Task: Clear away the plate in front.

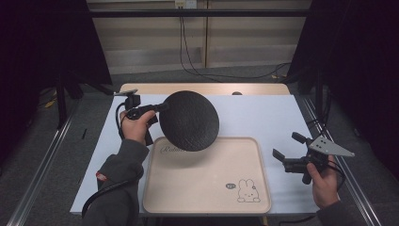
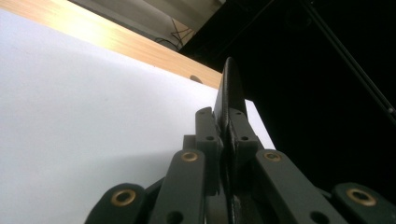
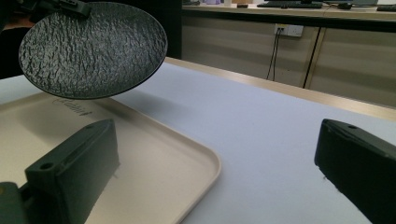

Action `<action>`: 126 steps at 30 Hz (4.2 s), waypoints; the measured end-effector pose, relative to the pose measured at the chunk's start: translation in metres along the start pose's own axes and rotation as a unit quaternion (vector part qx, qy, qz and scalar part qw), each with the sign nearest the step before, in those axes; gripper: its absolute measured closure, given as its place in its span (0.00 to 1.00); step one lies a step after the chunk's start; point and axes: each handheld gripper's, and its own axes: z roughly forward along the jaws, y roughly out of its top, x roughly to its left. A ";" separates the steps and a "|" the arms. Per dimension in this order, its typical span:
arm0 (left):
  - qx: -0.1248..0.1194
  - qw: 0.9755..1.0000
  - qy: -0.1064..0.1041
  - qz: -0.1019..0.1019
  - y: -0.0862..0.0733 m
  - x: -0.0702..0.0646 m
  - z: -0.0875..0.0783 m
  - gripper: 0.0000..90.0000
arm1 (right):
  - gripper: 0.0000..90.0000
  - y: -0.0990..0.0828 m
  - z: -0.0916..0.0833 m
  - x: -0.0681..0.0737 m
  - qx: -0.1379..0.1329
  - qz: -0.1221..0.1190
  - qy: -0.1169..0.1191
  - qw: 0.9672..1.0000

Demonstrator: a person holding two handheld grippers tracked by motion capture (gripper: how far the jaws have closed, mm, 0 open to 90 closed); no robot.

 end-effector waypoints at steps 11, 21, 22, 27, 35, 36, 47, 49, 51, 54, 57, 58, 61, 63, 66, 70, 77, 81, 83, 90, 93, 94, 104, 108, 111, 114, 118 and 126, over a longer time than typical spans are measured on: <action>0.017 1.000 -0.021 0.012 -0.010 -0.010 -0.001 0.95 | 0.00 0.000 0.000 0.001 -0.002 -0.003 -0.001 1.000; 0.034 0.998 -0.042 0.016 -0.020 -0.017 -0.002 0.95 | 0.00 0.000 0.000 0.002 -0.001 -0.003 -0.002 1.000; 0.038 0.998 -0.042 0.017 -0.021 -0.018 -0.002 0.95 | 0.00 0.000 0.000 0.002 -0.001 -0.004 -0.003 1.000; 0.047 0.998 -0.045 0.027 -0.027 -0.021 -0.003 0.95 | 0.00 0.000 0.001 0.002 -0.001 0.002 -0.003 1.000; 0.059 0.996 -0.052 0.031 -0.039 -0.025 -0.003 0.95 | 0.00 0.000 0.001 0.002 -0.002 -0.001 -0.004 1.000; 0.061 0.996 -0.052 0.032 -0.040 -0.025 -0.003 0.95 | 0.00 0.000 0.001 0.002 -0.002 0.000 -0.005 1.000; 0.069 0.995 -0.065 0.044 -0.054 -0.032 -0.004 0.95 | 0.00 0.000 0.001 0.002 0.001 -0.002 -0.001 1.000; 0.070 0.994 -0.067 0.042 -0.057 -0.032 -0.003 0.95 | 0.00 0.000 0.001 0.002 0.003 -0.004 0.000 1.000; 0.074 0.994 -0.071 0.045 -0.060 -0.032 -0.004 0.96 | 0.00 0.000 0.001 0.003 0.001 -0.002 0.002 1.000; 0.077 0.993 -0.076 0.041 -0.063 -0.033 -0.004 0.96 | 0.00 0.000 0.001 0.002 0.001 -0.002 0.000 1.000; 0.080 0.992 -0.084 0.043 -0.066 -0.035 -0.005 0.96 | 0.00 0.000 0.002 0.002 0.001 -0.006 0.003 1.000; 0.083 0.992 -0.090 0.040 -0.067 -0.036 -0.006 0.96 | 0.00 0.000 0.002 0.002 0.003 -0.006 0.003 1.000; 0.086 0.991 -0.089 0.045 -0.070 -0.038 -0.006 0.96 | 0.00 -0.001 0.002 0.003 0.002 -0.005 0.003 1.000; 0.088 0.991 -0.091 0.047 -0.072 -0.038 -0.006 0.96 | 0.00 0.000 0.002 0.002 0.001 -0.005 0.002 1.000; 0.092 0.990 -0.093 0.050 -0.076 -0.039 -0.005 0.96 | 0.00 0.000 0.002 0.003 0.002 -0.003 0.001 1.000; 0.095 0.991 -0.090 0.042 -0.083 -0.037 -0.005 0.96 | 0.00 0.000 0.002 0.003 0.001 -0.003 0.002 1.000; 0.105 0.990 -0.088 0.039 -0.096 -0.034 -0.005 0.96 | 0.00 0.000 0.002 0.003 0.001 -0.003 0.002 1.000; 0.108 0.990 -0.087 0.038 -0.102 -0.033 -0.005 0.96 | 0.00 0.000 0.002 0.002 0.000 -0.004 0.002 1.000; 0.111 0.989 -0.086 0.039 -0.105 -0.033 -0.005 0.96 | 0.00 0.000 0.002 0.002 0.001 -0.004 0.003 1.000; 0.123 0.988 -0.081 0.041 -0.114 -0.030 -0.002 0.95 | 0.00 0.000 0.002 0.003 0.001 -0.003 0.004 1.000; 0.128 0.988 -0.076 0.039 -0.117 -0.027 0.000 0.95 | 0.00 0.000 0.002 0.003 0.000 -0.004 0.001 1.000; 0.128 0.988 -0.078 0.038 -0.118 -0.026 0.001 0.95 | 0.00 0.000 0.002 0.002 0.001 -0.004 0.004 1.000; 0.124 0.989 -0.061 0.051 -0.121 -0.020 0.002 0.97 | 0.00 0.000 0.002 0.003 -0.001 -0.005 0.003 1.000; 0.115 0.990 -0.061 0.056 -0.122 -0.021 0.002 0.97 | 0.00 0.000 0.003 0.003 -0.002 -0.006 0.002 1.000; 0.110 0.990 -0.059 0.064 -0.123 -0.023 0.002 0.97 | 0.00 0.000 0.002 0.004 -0.002 -0.005 0.003 1.000; 0.108 0.991 -0.052 0.067 -0.123 -0.023 0.003 0.97 | 0.00 0.000 0.003 0.004 -0.002 -0.006 0.004 1.000; 0.102 0.992 -0.050 0.061 -0.125 -0.021 0.003 0.97 | 0.00 0.000 0.003 0.004 -0.004 -0.007 0.005 1.000; 0.091 0.993 -0.038 0.070 -0.127 -0.020 0.004 0.95 | 0.00 0.001 0.003 0.004 -0.003 -0.006 0.006 1.000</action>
